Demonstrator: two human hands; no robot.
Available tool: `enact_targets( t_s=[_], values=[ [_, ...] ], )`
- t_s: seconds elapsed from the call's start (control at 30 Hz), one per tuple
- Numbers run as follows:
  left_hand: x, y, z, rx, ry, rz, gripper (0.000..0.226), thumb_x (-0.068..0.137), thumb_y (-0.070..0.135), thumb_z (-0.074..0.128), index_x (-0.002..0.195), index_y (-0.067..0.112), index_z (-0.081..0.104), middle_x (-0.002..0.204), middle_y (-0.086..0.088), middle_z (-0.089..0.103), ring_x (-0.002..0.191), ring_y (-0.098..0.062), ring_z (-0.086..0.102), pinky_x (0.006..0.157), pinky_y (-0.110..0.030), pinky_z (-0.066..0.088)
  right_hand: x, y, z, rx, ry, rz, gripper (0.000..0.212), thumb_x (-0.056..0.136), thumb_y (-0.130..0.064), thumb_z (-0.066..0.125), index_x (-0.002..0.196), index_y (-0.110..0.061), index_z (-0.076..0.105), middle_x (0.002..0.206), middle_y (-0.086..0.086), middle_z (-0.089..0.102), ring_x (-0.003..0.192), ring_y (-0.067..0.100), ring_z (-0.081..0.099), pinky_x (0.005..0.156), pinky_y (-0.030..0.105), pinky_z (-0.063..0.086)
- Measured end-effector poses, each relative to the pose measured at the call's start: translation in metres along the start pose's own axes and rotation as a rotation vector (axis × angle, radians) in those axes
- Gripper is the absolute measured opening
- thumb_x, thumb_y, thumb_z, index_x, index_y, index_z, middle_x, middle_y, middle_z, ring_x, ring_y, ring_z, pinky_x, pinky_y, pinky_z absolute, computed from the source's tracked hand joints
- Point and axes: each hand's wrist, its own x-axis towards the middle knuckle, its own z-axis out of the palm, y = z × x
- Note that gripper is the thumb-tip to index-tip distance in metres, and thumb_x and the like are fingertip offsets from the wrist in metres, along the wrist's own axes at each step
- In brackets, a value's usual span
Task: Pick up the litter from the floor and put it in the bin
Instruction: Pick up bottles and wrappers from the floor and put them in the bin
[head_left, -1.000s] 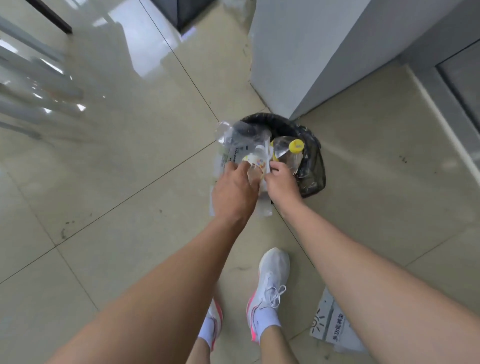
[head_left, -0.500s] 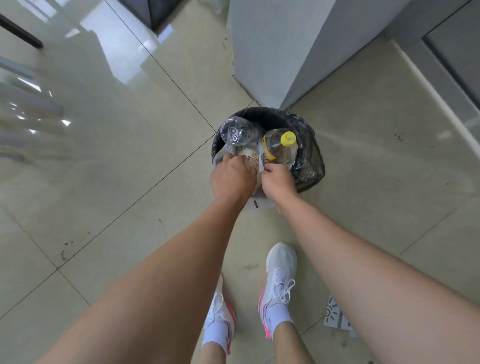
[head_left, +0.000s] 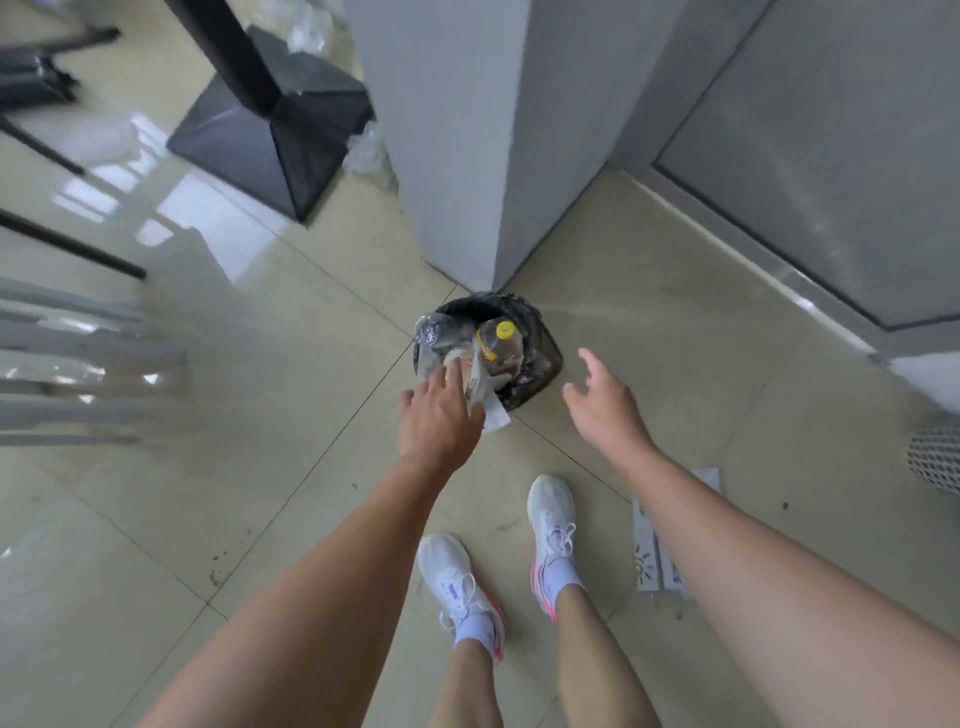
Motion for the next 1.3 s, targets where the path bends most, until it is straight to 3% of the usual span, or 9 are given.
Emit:
enact_targets(
  t_s=[0.13,0.2,0.3,0.63,0.87,1.03,1.3],
  values=[
    [-0.088,0.076,-0.062,0.131,-0.048,0.223,0.077,0.101,0.049,0.043,0.164,0.017,0.012,0.17,-0.007,0.02,0.153,-0.031,0.029,0.121,-0.05,0.028,-0.115,0.026,-0.104,-0.104,0.104,0.046,0.072,0.098,-0.02,0.059,0.162,-0.013,0.027,0.161,0.014,0.038,0.145,0.033,0.041,0.115,0.037,0.035],
    [-0.133,0.121,-0.085,0.157,-0.064,0.321,0.079,0.1,0.05,0.045,0.164,0.016,0.014,0.169,-0.007,0.022,0.152,-0.031,0.029,0.121,-0.05,0.025,-0.179,0.05,-0.149,-0.149,0.148,0.093,0.076,0.097,-0.022,0.061,0.162,-0.008,0.023,0.158,0.019,0.036,0.146,0.037,0.035,0.118,0.042,0.031],
    [-0.201,0.184,-0.101,0.234,-0.098,0.508,0.081,0.099,0.051,0.046,0.164,0.016,0.012,0.169,-0.008,0.022,0.148,-0.031,0.036,0.117,-0.049,0.033,-0.276,0.097,-0.199,-0.139,0.248,0.192,0.082,0.094,-0.027,0.064,0.161,-0.008,0.022,0.156,0.017,0.035,0.147,0.036,0.029,0.118,0.044,0.03],
    [-0.435,0.329,-0.048,0.407,-0.236,0.892,0.086,0.099,0.05,0.051,0.164,0.018,0.004,0.172,-0.01,0.009,0.151,-0.031,0.032,0.114,-0.047,0.036,-0.535,0.296,-0.26,0.009,0.546,0.445,0.087,0.089,-0.03,0.069,0.161,-0.011,0.024,0.163,0.015,0.026,0.149,0.038,0.025,0.113,0.047,0.039],
    [-0.575,0.399,0.022,0.519,-0.25,0.987,0.09,0.099,0.044,0.055,0.164,0.019,-0.002,0.173,-0.01,-0.002,0.147,-0.035,0.037,0.112,-0.05,0.039,-0.696,0.439,-0.274,0.056,0.695,0.508,0.087,0.087,-0.029,0.071,0.16,-0.015,0.025,0.164,0.015,0.025,0.148,0.038,0.025,0.109,0.05,0.042],
    [-0.674,0.442,0.07,0.56,-0.262,1.019,0.093,0.099,0.044,0.057,0.165,0.018,-0.002,0.173,-0.011,-0.006,0.149,-0.036,0.034,0.113,-0.049,0.038,-0.789,0.521,-0.286,0.029,0.704,0.513,0.09,0.09,-0.03,0.068,0.164,-0.017,0.018,0.168,0.014,0.018,0.152,0.037,0.02,0.112,0.048,0.04],
    [-0.749,0.532,0.152,0.552,-0.284,1.014,0.094,0.096,0.045,0.058,0.164,0.016,0.0,0.172,-0.012,-0.003,0.147,-0.037,0.037,0.114,-0.05,0.04,-0.825,0.639,-0.352,-0.025,0.636,0.5,0.086,0.092,-0.027,0.061,0.163,-0.02,0.013,0.168,0.01,0.015,0.151,0.034,0.019,0.109,0.045,0.045]
  ],
)
